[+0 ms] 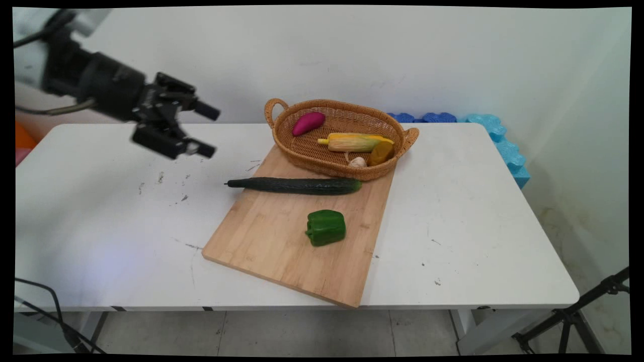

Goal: Pick up the potato from the vegetable basket

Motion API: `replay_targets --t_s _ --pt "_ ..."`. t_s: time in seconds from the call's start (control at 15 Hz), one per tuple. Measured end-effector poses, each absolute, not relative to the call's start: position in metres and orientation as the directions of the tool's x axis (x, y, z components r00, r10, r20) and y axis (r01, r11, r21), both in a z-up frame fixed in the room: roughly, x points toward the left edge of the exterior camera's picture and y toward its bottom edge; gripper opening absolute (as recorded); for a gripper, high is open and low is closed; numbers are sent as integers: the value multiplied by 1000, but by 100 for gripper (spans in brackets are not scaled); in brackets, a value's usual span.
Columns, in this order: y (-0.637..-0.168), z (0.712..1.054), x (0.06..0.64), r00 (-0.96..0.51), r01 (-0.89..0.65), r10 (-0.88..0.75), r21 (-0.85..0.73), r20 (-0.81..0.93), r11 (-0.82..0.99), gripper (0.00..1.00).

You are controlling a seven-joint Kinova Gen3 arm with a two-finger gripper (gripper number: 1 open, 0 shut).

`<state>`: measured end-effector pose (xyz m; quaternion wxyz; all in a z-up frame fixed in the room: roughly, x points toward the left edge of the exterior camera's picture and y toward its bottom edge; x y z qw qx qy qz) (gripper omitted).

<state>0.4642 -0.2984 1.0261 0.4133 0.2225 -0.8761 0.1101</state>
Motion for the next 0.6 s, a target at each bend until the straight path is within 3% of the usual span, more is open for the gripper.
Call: replay_targets --t_s 0.6 --pt "-396 1026 357 -505 -656 -450 12 737 755 100"
